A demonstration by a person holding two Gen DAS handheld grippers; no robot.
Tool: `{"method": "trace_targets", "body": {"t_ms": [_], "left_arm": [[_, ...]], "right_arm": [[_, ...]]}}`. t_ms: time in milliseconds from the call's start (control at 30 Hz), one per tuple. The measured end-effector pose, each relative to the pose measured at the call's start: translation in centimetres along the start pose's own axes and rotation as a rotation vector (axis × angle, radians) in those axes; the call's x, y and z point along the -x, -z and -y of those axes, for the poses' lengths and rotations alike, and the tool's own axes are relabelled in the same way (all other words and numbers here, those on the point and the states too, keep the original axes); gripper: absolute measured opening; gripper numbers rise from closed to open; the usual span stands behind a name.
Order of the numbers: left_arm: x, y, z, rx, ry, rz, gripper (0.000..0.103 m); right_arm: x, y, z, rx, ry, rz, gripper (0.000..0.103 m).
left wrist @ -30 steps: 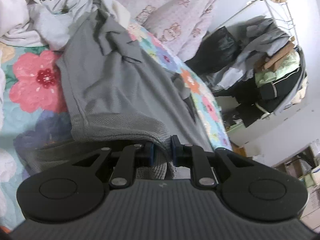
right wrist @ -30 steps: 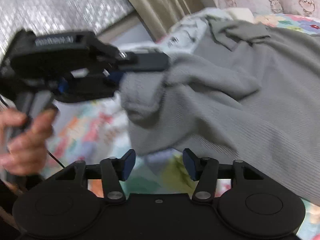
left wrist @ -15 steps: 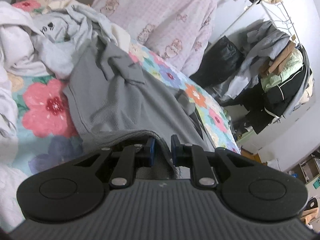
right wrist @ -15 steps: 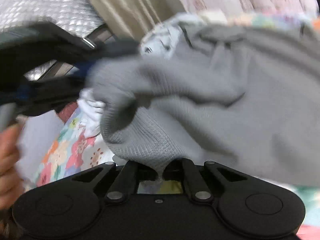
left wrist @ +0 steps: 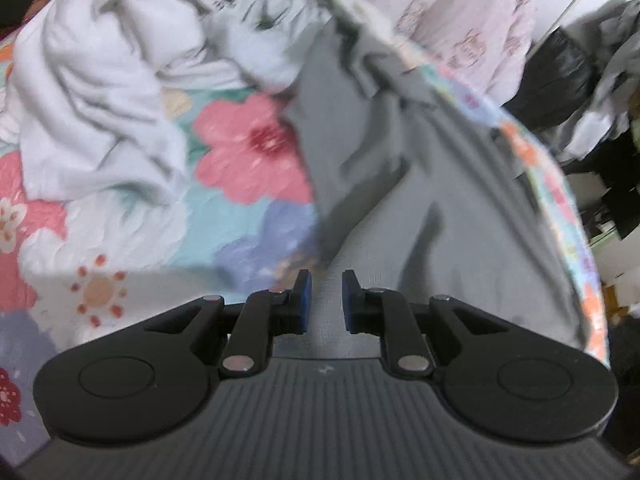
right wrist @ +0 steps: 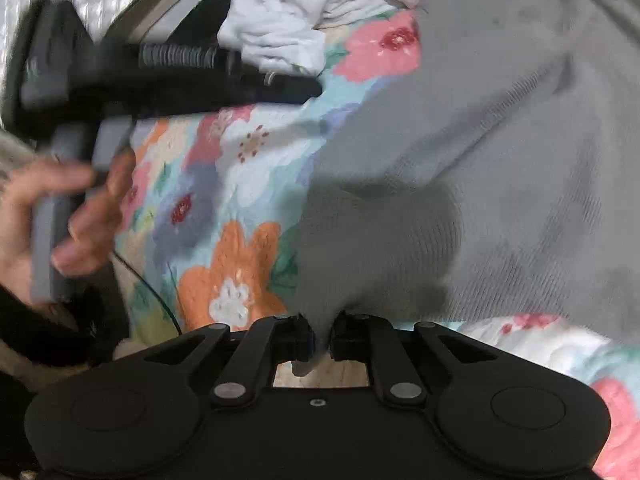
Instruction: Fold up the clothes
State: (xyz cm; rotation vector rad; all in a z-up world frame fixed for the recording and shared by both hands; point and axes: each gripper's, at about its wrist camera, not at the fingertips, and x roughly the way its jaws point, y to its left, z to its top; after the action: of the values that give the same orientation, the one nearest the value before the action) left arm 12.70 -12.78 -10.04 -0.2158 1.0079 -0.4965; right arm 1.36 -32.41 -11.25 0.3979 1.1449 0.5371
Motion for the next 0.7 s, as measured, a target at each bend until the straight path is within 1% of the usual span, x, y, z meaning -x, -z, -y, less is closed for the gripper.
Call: {"method": "trace_targets", "body": {"t_ms": [33,67,167,200,267,333,367,433,533,633,667,700], "left_arm": [[-0.4,0.3,-0.6,0.002,-0.008,-0.007,0.015],[-0.6,0.3,-1.1,0.008,0.0,-0.003,0.015],[-1.5,-0.4,-1.9,0.026,0.027,0.021,0.016],[-2.0,-1.0,-1.8,0.015,0.031,0.026,0.019],[-3.3,-2.2,-1.6,-0.01,0.038,0.037,0.032],[-5.1,-3.8,-1.2,-0.043,0.026,0.038,0.035],[-6.0,-4.6,-1.1,-0.06,0.021,0.038,0.036],[-7.9,-6.4,-1.1,-0.08,0.004,0.048,0.043],[-10.9,-9.2,-1.7,-0.082,-0.019,0.074,0.045],[-13.3,-11.1,-2.4,-0.066,-0.037,0.088,0.045],[-14.1,-11.4,-2.5,-0.051,-0.023,0.077,0.045],[-14.9,-11.8,-2.7,-0.037,-0.009,0.066,0.045]], "right_arm": [[0.8,-0.3,0.1,-0.005,-0.026,0.026,0.016],[1.8,-0.8,0.1,-0.006,-0.049,0.054,0.025],[4.7,-3.3,0.3,0.008,-0.093,0.15,0.04],[5.4,-4.2,0.4,0.009,-0.095,0.169,0.041],[6.4,-6.6,1.0,0.011,-0.071,0.202,0.044],[7.3,-9.2,1.8,0.007,-0.03,0.236,0.047],[7.5,-10.3,2.6,-0.007,0.01,0.259,0.048],[7.6,-12.1,4.6,-0.056,0.115,0.322,0.048],[7.0,-12.5,8.2,-0.139,0.256,0.42,0.048],[5.5,-10.3,10.4,-0.111,0.464,0.451,0.048],[4.8,-9.7,10.9,-0.084,0.54,0.443,0.048],[4.0,-9.5,11.1,-0.042,0.605,0.411,0.048]]}}
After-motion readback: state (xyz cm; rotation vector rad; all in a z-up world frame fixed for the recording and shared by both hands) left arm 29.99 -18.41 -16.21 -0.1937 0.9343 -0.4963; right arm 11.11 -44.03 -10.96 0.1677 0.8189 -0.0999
